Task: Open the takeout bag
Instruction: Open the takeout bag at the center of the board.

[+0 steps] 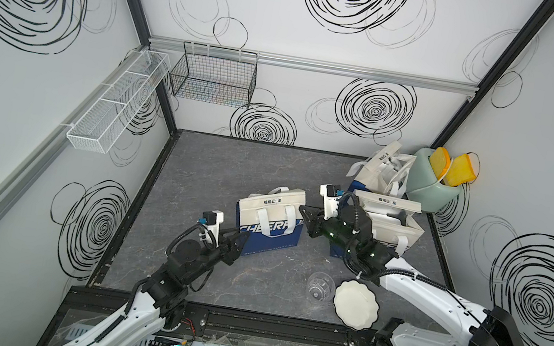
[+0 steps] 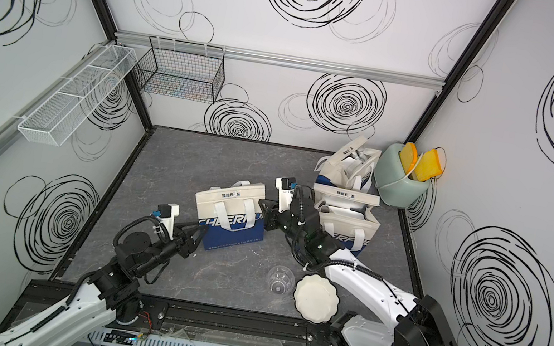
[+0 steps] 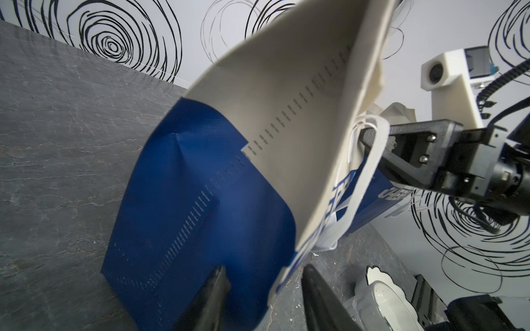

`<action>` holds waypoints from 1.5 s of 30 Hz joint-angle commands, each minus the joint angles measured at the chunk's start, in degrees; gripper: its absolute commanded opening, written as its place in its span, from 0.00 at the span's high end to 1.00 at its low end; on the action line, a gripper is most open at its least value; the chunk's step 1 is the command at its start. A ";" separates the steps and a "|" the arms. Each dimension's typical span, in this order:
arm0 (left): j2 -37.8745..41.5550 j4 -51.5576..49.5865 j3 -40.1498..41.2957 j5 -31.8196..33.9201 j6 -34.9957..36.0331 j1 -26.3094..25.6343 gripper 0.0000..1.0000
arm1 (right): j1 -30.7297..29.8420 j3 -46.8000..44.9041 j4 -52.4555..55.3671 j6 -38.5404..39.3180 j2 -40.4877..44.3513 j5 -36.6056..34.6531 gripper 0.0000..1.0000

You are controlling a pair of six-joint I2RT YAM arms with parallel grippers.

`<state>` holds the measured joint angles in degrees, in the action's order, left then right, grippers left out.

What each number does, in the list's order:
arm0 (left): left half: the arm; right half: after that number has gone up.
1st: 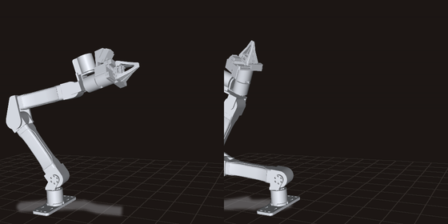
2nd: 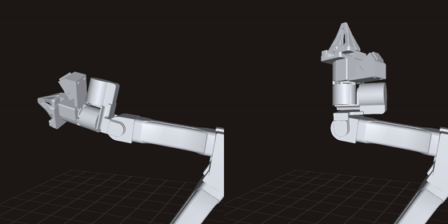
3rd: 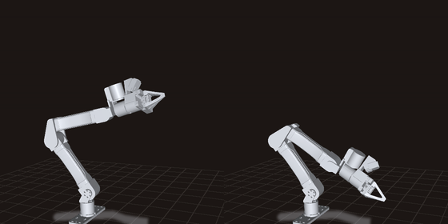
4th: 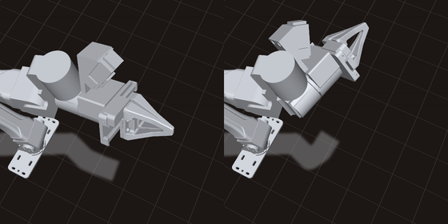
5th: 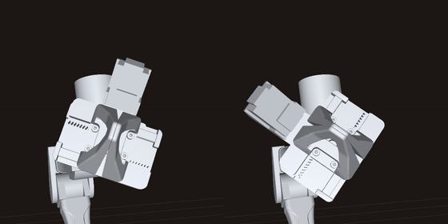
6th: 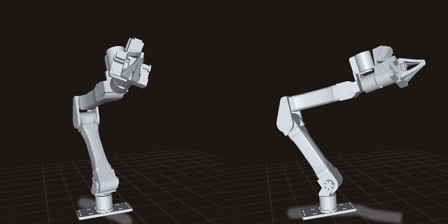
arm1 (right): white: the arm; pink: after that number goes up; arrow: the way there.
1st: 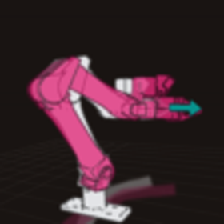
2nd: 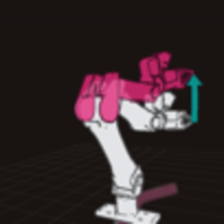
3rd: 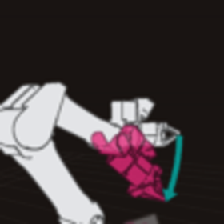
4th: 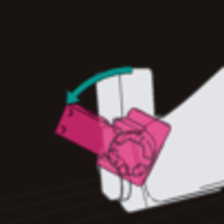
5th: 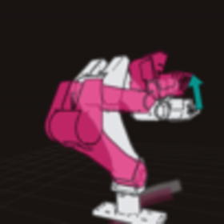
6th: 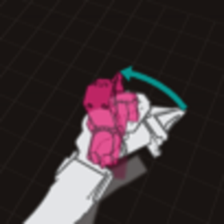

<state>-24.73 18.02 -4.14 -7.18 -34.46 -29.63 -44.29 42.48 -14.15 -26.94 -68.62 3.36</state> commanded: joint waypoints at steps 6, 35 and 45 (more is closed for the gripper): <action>1.33 5.52 1.56 1.44 1.87 -0.65 0.80 | 0.83 3.05 4.58 5.03 3.58 -1.35 0.61; 1.10 4.73 1.16 0.19 4.40 -0.61 1.00 | -17.64 18.87 6.11 69.93 -7.83 0.05 0.38; 2.20 3.32 0.63 -0.19 4.31 -0.61 1.00 | -22.26 20.91 -0.91 79.72 -17.75 -12.23 0.42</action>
<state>-23.09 20.78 -2.33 -6.59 -30.41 -29.95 -66.46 61.23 -11.35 48.12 -85.65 -4.82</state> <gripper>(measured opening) 0.057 0.581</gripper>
